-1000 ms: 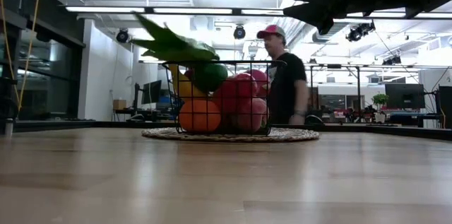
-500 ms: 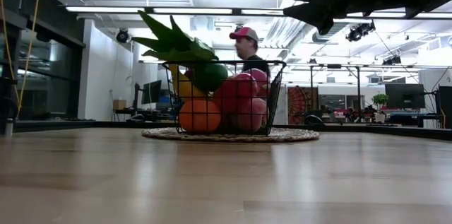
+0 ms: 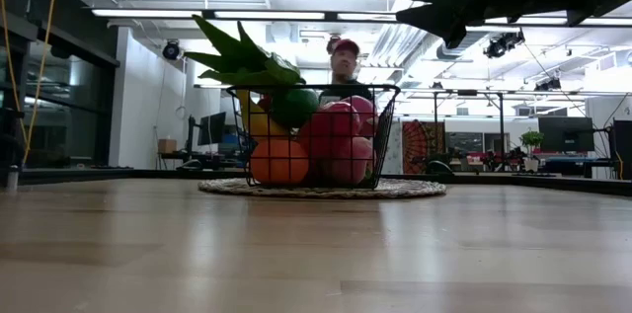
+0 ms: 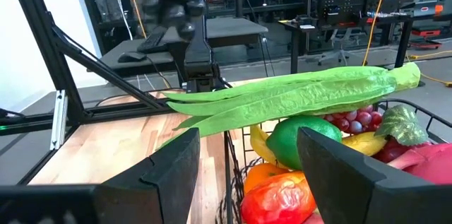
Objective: Build produce basket
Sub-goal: Put the purple grapes into the black wire basket
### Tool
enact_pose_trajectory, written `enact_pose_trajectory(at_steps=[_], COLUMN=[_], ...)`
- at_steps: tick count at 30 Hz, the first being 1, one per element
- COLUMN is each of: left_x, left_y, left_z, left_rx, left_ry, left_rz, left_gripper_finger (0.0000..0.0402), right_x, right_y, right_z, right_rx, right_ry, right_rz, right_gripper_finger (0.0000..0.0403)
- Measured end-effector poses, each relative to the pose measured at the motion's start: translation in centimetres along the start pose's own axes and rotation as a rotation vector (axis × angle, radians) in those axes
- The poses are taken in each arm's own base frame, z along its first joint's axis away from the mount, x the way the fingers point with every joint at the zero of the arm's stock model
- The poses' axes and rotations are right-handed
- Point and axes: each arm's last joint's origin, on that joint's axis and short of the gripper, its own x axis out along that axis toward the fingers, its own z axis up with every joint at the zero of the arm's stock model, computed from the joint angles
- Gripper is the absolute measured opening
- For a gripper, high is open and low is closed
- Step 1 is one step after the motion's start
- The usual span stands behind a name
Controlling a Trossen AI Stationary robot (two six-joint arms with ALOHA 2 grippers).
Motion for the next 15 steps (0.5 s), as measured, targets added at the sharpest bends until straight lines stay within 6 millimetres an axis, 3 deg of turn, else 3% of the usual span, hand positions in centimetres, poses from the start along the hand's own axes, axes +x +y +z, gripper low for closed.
enact_pose_trajectory(at_steps=[15], left_x=[7.4], left_y=[3.0], left_z=[-3.0], left_rx=[-0.018], left_ry=[-0.031], left_rz=[-0.091], left_gripper_finger=[0.0], right_x=[0.0], right_y=[0.0], right_z=[0.0], right_rx=[0.0], right_ry=[0.0], right_rz=[0.0], right_gripper_finger=[0.0229])
